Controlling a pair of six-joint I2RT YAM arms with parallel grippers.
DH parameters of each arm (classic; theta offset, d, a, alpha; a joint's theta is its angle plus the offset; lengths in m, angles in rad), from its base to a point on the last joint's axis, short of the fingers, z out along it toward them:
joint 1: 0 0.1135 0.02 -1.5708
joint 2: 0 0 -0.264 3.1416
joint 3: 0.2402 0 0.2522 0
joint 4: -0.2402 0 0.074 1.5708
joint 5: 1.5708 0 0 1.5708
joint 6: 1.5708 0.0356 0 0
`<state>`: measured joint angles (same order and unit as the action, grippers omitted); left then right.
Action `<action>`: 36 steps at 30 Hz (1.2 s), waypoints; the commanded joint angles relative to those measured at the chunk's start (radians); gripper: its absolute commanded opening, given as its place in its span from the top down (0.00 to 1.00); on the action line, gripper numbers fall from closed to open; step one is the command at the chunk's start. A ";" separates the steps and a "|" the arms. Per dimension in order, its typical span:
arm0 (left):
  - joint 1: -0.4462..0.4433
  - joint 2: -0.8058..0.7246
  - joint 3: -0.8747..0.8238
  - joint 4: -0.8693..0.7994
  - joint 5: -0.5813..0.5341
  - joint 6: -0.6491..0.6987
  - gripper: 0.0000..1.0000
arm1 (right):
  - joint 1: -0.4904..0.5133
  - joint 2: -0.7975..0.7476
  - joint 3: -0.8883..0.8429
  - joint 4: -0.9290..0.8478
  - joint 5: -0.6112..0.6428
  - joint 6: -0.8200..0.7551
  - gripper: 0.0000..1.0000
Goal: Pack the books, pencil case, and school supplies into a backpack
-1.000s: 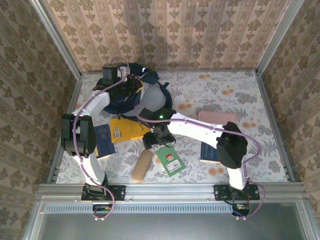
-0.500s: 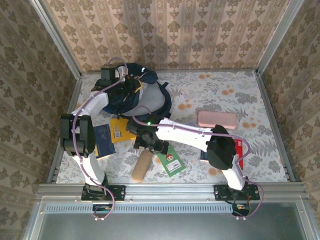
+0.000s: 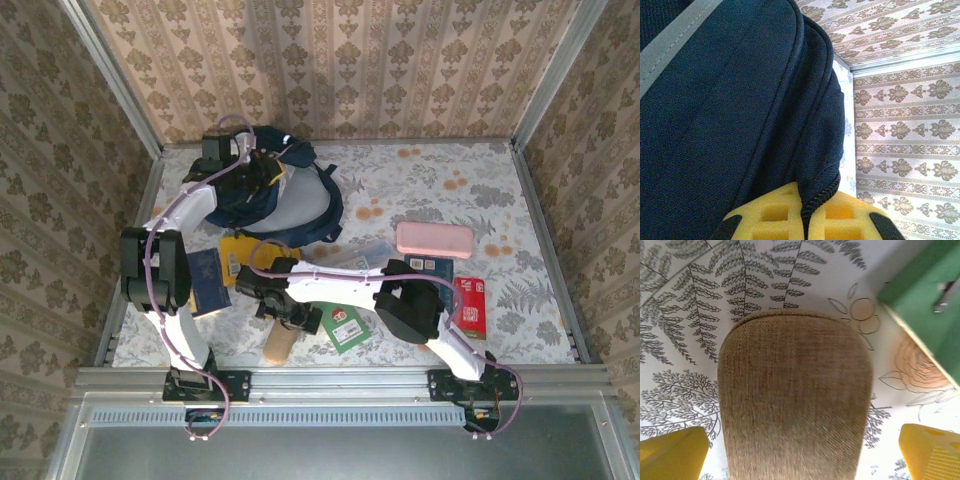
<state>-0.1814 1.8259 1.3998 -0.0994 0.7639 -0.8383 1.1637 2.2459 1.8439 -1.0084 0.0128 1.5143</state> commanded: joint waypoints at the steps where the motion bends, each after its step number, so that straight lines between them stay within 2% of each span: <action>1: 0.025 0.002 -0.009 0.035 -0.014 0.005 1.00 | 0.008 -0.001 -0.001 0.035 -0.027 0.029 0.09; 7: 0.027 0.001 -0.007 0.032 -0.013 0.009 1.00 | 0.010 -0.015 -0.036 0.073 -0.026 0.037 0.32; 12: 0.027 0.000 -0.005 0.028 -0.012 0.009 1.00 | 0.000 -0.058 -0.061 0.079 0.018 0.022 0.45; 17: 0.026 0.001 -0.001 0.019 -0.011 0.016 1.00 | -0.032 -0.182 -0.105 0.109 0.117 -0.116 0.48; 21: 0.024 -0.003 0.010 0.008 -0.009 0.030 1.00 | -0.079 -0.334 -0.230 0.229 0.165 -0.288 0.49; 24: 0.025 -0.008 0.035 -0.030 -0.008 0.066 1.00 | -0.150 -0.450 -0.377 0.367 0.112 -0.368 0.54; 28: 0.025 -0.021 0.068 -0.059 0.015 0.093 1.00 | -0.290 -0.573 -0.509 0.545 -0.017 -0.479 0.54; 32: 0.009 -0.045 0.145 -0.151 0.019 0.178 1.00 | -0.418 -0.606 -0.500 0.597 -0.123 -0.583 0.54; 36: -0.036 -0.025 0.323 -0.358 -0.009 0.316 1.00 | -0.509 -0.548 -0.356 0.558 -0.206 -0.664 0.55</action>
<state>-0.1932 1.8263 1.5936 -0.3492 0.7437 -0.6472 0.6819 1.6855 1.3861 -0.4957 -0.0895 0.9604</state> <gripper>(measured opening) 0.052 0.583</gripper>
